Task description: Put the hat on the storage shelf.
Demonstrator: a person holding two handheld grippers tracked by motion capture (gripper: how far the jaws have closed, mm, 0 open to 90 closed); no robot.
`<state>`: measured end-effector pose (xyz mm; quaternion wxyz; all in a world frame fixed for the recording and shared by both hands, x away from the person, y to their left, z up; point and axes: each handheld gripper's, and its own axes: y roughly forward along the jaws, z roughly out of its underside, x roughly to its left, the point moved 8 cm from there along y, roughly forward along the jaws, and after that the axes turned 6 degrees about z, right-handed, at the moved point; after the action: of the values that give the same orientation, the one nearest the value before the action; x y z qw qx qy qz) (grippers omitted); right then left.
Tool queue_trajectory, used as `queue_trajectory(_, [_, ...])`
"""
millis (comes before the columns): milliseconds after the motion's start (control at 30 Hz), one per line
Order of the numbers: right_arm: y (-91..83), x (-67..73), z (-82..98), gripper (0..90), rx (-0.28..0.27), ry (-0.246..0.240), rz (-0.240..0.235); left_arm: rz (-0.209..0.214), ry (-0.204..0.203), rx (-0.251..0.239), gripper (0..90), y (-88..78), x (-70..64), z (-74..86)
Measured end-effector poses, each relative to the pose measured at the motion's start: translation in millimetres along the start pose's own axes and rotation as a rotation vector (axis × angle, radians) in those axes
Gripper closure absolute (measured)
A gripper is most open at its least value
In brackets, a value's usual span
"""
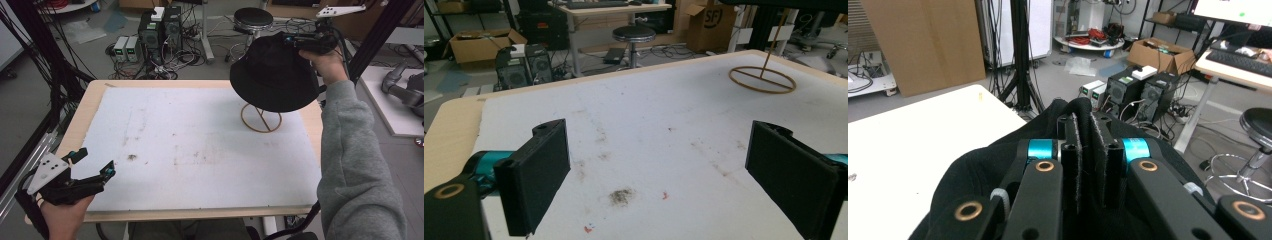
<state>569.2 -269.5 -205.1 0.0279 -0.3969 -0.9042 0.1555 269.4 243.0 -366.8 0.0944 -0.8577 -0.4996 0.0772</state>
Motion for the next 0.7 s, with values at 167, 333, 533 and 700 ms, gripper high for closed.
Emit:
queue_trajectory(167, [6.3,-4.3,13.4,84.8,0.012,0.016,-0.005,0.001,0.003,0.005,11.0,1.3,-1.0,1.1])
queue_trajectory(333, [10.4,-5.3,26.4,84.8,0.032,0.036,-0.017,0.004,0.001,0.011,11.0,3.8,-1.2,3.3])
queue_trajectory(533, [12.3,-8.4,38.6,84.6,0.036,0.067,-0.022,0.008,0.0,0.021,11.0,6.3,-1.7,5.8])
queue_trajectory(700, [12.0,-8.6,42.6,84.2,0.039,0.079,-0.021,0.011,-0.004,0.023,11.0,7.3,-1.8,6.7])
